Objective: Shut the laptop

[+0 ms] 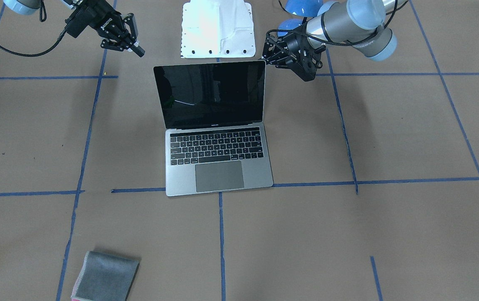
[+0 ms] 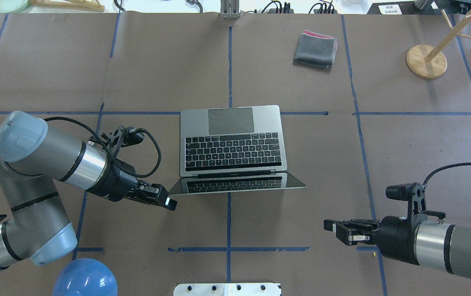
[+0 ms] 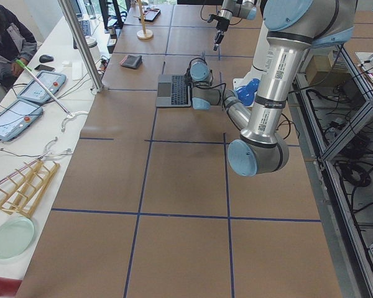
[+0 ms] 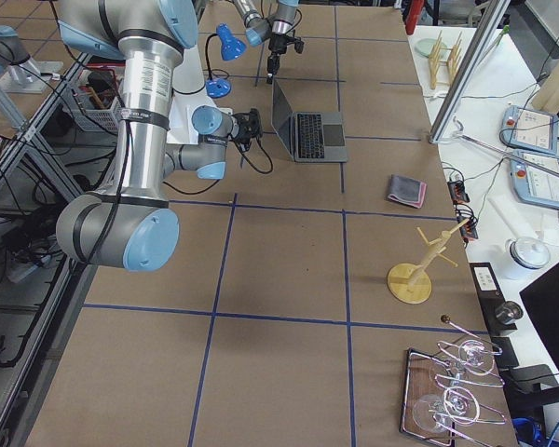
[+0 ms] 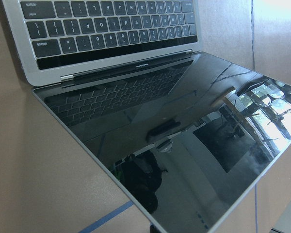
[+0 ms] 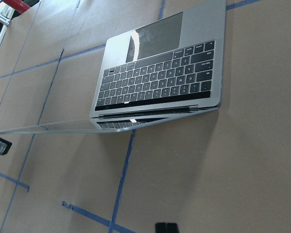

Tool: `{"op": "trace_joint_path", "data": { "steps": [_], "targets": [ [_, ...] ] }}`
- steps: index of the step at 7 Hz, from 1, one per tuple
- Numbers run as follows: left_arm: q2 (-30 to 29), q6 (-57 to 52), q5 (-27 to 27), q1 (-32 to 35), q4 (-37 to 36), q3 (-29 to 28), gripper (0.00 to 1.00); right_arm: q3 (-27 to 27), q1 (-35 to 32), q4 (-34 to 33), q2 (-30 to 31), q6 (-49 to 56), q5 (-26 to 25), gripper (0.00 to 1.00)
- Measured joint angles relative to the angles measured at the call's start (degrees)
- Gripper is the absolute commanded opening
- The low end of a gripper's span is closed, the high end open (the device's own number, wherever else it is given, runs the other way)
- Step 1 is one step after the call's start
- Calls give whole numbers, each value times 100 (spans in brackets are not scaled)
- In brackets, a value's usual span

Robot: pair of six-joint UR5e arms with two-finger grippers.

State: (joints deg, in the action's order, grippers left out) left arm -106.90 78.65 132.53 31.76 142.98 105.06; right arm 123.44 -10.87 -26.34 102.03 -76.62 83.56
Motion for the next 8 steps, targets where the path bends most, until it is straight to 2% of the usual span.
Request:
{"op": "trace_joint_path", "data": {
  "steps": [3,8],
  "targets": [
    [-1,4,5,5,10,106,2,-25,-24,-162,-306,-18,-112,0],
    [11,-9,-102,17,12,192,0,-38,-432,-1181,-955,-19,-119,0]
  ]
}}
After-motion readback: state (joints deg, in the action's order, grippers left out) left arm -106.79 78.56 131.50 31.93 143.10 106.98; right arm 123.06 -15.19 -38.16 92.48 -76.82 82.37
